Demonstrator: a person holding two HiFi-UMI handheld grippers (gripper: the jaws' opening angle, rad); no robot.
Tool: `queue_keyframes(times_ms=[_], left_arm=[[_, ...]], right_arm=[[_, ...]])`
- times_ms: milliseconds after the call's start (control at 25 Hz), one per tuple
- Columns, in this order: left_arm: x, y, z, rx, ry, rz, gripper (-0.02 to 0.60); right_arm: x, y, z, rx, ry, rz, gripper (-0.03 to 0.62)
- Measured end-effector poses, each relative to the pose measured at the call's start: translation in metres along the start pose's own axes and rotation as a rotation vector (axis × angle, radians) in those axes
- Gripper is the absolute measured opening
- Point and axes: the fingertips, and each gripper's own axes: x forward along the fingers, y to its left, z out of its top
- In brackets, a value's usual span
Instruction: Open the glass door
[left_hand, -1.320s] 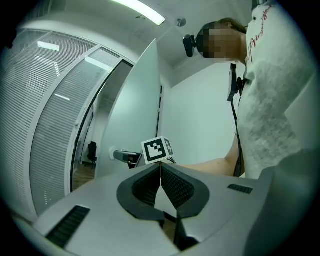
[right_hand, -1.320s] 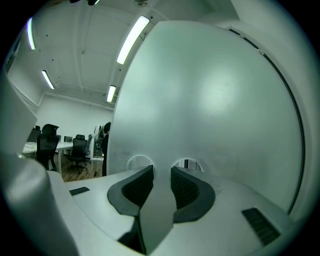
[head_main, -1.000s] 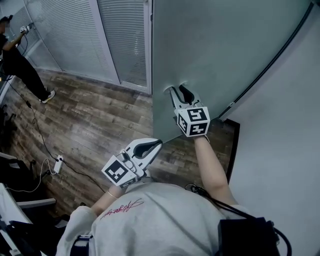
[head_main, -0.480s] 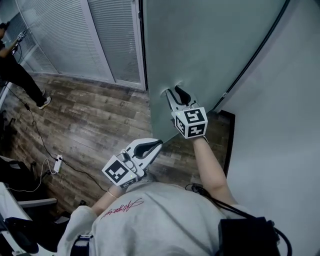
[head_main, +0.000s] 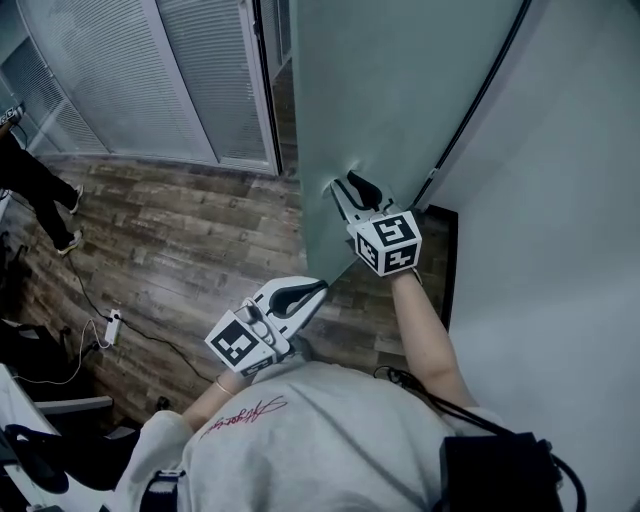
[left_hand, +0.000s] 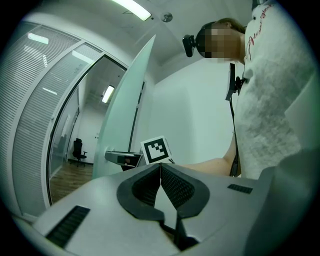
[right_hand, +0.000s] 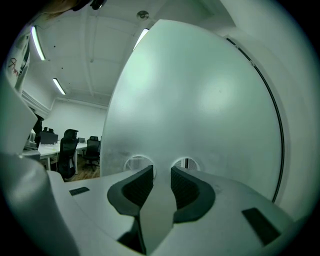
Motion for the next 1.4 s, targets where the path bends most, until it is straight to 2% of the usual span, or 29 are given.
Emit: queue_keyframes(times_ms=[480,600,840,1120,1400], left_arm=[[0.031,-0.067,0.000,0.011,-0.031,-0.126,0.018],[0.040,-0.079,-0.002,0.013,-0.012,-0.153,0.018],[0.050,-0.100,0.001,0.003,-0.021,-0.227,0.018],[0.077,-0.118,-0.012,-0.013,0.009,-0.314,0.018],[0.095,-0.128,-0.001,0.000,-0.009,-0.388,0.018]], right_arm=[[-0.080,-0.010,-0.011,0.002,-0.004,0.022,0.117],[-0.100,-0.014,-0.011,0.002,-0.002,0.028,0.117],[-0.134,-0.016,-0.008,0.005,0.001,0.068,0.117],[-0.170,-0.035,-0.015,0.023,-0.027,0.123,0.117],[-0.210,-0.047,-0.017,0.060,-0.024,0.109,0.117]])
